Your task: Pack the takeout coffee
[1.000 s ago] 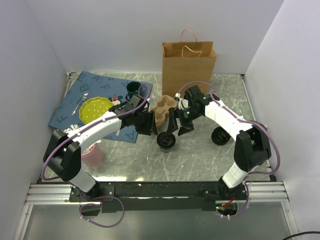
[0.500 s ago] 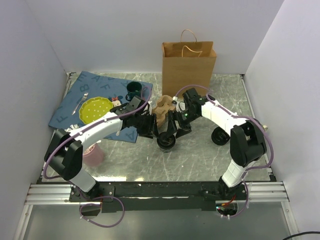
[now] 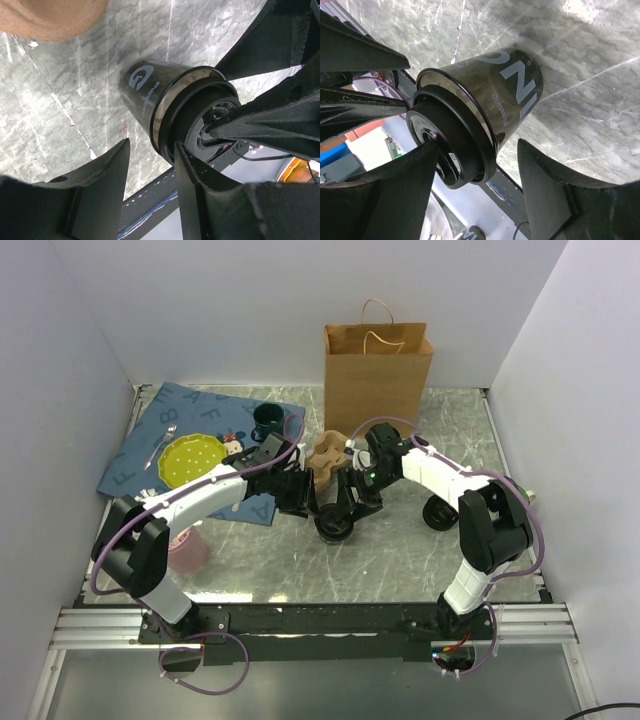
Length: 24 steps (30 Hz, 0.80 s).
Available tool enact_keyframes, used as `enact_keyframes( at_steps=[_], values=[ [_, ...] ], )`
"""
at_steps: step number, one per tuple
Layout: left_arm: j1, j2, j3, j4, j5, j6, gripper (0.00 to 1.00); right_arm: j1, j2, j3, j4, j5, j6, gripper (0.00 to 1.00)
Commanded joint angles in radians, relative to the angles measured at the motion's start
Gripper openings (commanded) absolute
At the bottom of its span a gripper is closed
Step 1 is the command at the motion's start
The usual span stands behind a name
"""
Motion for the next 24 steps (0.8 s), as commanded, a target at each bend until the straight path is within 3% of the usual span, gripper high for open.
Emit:
enact_keyframes(
  at_steps=[1,8,24],
  values=[
    [0.003,0.004,0.013,0.003,-0.002,0.020,0.47,0.002,-0.002,-0.014,0.046,0.013,-0.005,0.70],
    [0.003,-0.010,0.064,-0.044,-0.045,0.037,0.49,0.002,-0.021,0.023,0.026,0.028,-0.002,0.73],
    [0.003,-0.033,0.041,-0.049,-0.075,0.046,0.51,0.003,0.024,0.101,0.006,0.060,0.001,0.71]
  ],
)
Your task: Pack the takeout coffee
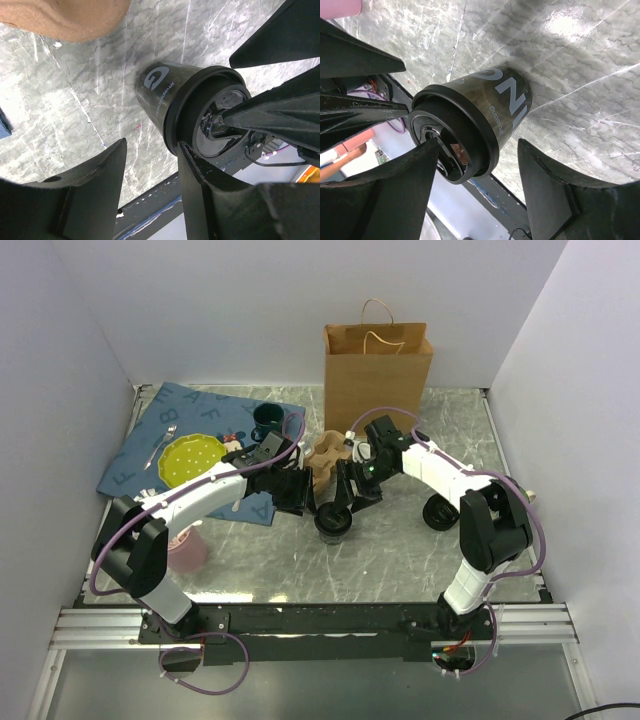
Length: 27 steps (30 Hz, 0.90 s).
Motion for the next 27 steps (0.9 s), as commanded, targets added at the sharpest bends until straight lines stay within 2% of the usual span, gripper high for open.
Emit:
enact_keyframes(
  at_steps=[1,18,27],
  values=[
    [0.003,-0.031,0.008,0.006,-0.015,0.015,0.51,0.002,0.027,0.048,0.000,0.002,-0.003,0.71],
    [0.003,-0.024,-0.014,0.028,0.008,0.006,0.51,0.005,0.010,-0.018,0.044,-0.028,0.011,0.70],
    [0.003,-0.034,0.017,-0.001,0.002,0.015,0.52,0.003,-0.010,-0.002,0.043,-0.065,0.007,0.81]
  ],
)
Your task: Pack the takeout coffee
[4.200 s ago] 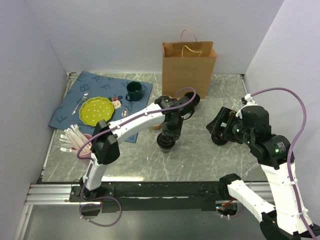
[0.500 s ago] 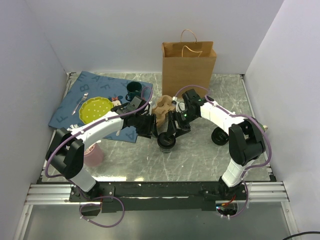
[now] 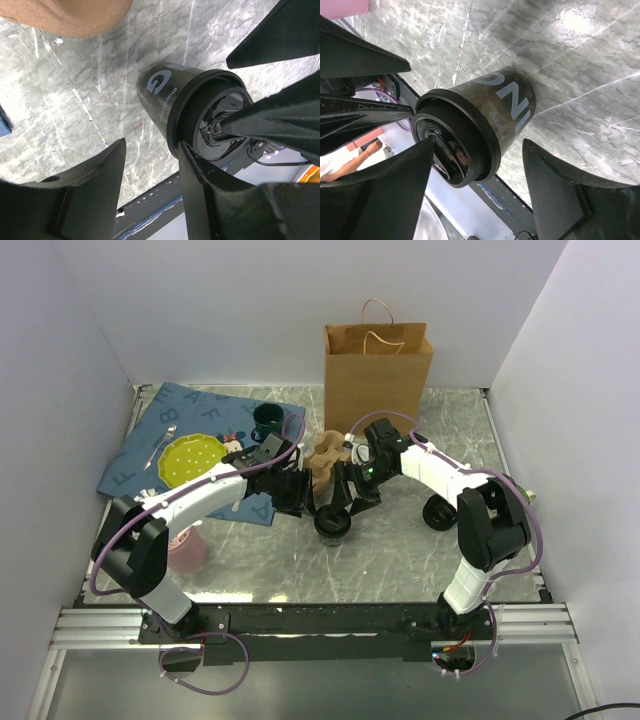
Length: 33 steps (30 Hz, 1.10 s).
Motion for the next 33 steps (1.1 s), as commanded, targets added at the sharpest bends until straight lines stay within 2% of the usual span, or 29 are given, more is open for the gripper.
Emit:
enact_keyframes(
  at_steps=[1,10,17,23,33],
  values=[
    [0.003,-0.032,0.031,-0.002,0.003,0.016,0.53,0.003,-0.026,0.013,0.012,-0.026,-0.015,0.82],
    [0.003,-0.045,0.025,0.003,0.020,0.012,0.54,0.005,-0.045,-0.033,0.010,-0.033,-0.027,0.80],
    [0.003,-0.045,-0.018,0.038,0.041,-0.004,0.54,0.002,-0.045,-0.079,0.049,-0.018,-0.003,0.74],
    [0.003,-0.040,-0.055,0.063,0.078,-0.019,0.49,0.003,-0.042,-0.122,0.099,0.000,0.019,0.68],
    [0.006,-0.008,-0.116,0.113,0.156,-0.040,0.46,0.005,-0.060,-0.219,0.165,0.037,0.043,0.60]
  ],
)
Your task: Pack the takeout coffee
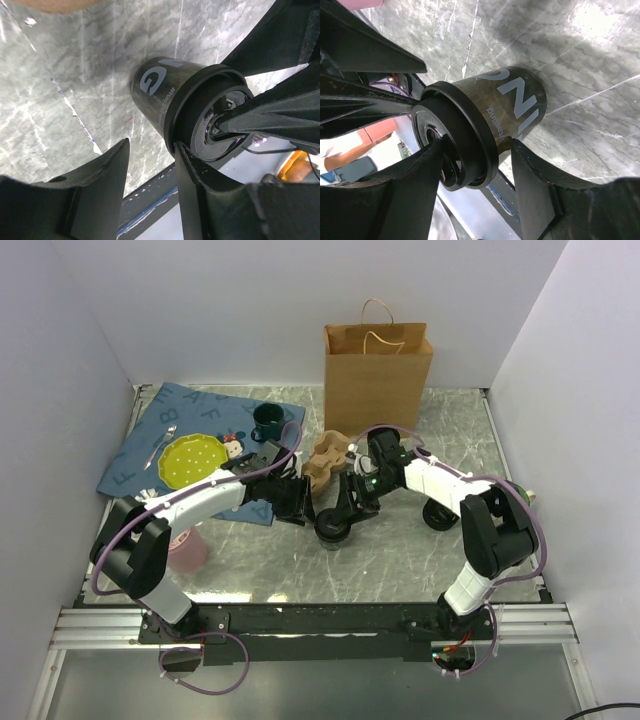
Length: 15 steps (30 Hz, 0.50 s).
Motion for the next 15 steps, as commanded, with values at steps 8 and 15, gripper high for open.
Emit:
enact_keyframes(
  at_steps=[8,15],
  values=[
    [0.011,-0.014,-0.047,0.041,0.065,-0.017,0.47,0.006,-0.050,-0.158,0.160,0.093,0.052,0.54],
    [0.058,-0.078,0.016,0.007,0.037,0.009,0.63,0.004,-0.062,-0.143,0.183,0.088,0.029,0.54]
  ],
)
